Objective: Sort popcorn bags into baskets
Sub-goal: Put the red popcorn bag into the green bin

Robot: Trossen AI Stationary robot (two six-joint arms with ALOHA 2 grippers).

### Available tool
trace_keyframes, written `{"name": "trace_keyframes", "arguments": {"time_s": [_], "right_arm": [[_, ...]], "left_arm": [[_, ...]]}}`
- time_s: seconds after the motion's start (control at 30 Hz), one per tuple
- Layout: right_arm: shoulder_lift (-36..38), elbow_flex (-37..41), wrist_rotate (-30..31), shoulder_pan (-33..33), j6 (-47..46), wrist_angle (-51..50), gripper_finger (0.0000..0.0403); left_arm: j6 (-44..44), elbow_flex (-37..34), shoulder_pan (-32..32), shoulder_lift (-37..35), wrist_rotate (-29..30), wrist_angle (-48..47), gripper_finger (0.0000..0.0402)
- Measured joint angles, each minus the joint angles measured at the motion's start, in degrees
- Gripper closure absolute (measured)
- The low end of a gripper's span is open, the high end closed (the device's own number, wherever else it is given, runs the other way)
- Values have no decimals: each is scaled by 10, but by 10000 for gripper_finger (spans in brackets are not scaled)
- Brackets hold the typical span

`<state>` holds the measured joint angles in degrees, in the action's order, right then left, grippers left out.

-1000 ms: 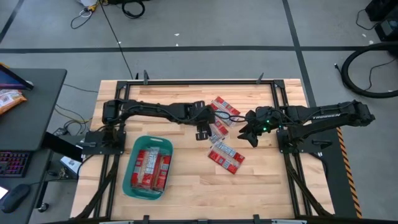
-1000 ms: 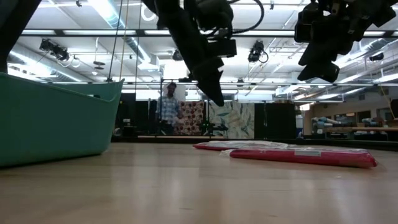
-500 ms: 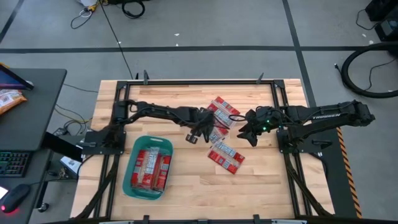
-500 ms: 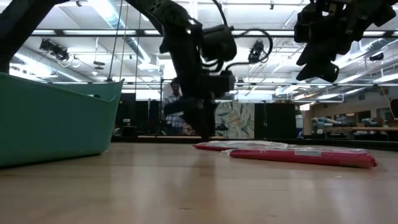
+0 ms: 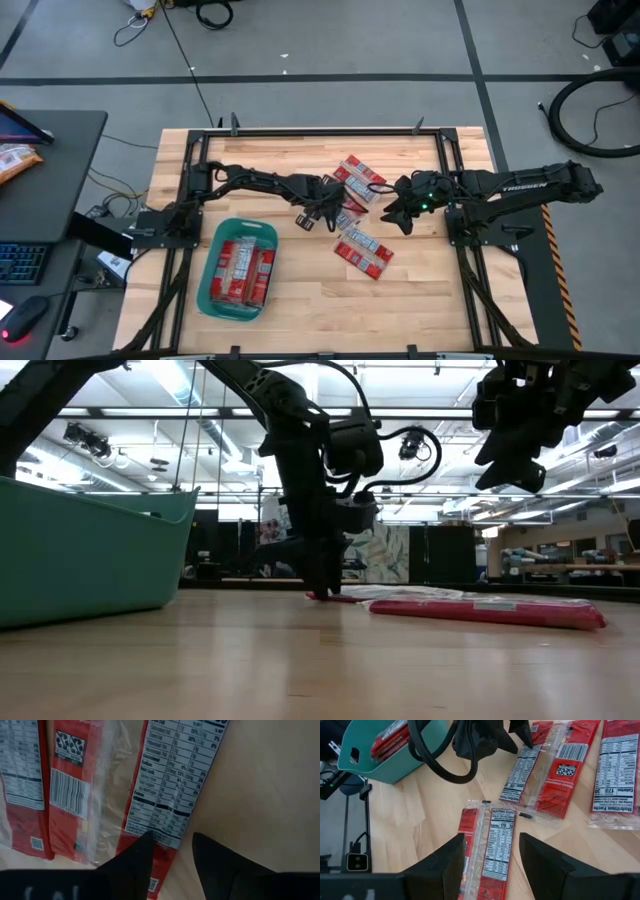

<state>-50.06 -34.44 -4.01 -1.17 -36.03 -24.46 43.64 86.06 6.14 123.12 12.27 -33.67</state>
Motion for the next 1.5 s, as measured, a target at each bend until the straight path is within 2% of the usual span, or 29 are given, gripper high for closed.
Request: {"name": "trace_keyframes", "arguments": {"time_s": [0.17, 0.23, 0.37, 0.43, 0.63, 0.93, 1.5], "right_arm": [[0, 0, 0, 0, -4, 4, 211], [0, 0, 0, 0, -4, 4, 211], [0, 0, -1, 0, -4, 4, 211], [0, 0, -1, 0, -4, 4, 211], [0, 0, -1, 0, 0, 4, 211], [0, 0, -1, 0, 16, 4, 211], [0, 0, 4, 0, 32, 13, 211]], "left_arm": [[6, 0, 0, 3, 7, 2, 279], [5, 0, 0, 4, 10, 0, 304], [-20, -1, -3, 5, 11, -5, 377], [-45, -1, -5, 5, 10, -6, 392], [-93, -3, -12, -13, -6, -24, 396], [-187, -3, -14, -95, -27, -48, 399], [-355, -1, -43, -218, -7, -72, 401]]}}
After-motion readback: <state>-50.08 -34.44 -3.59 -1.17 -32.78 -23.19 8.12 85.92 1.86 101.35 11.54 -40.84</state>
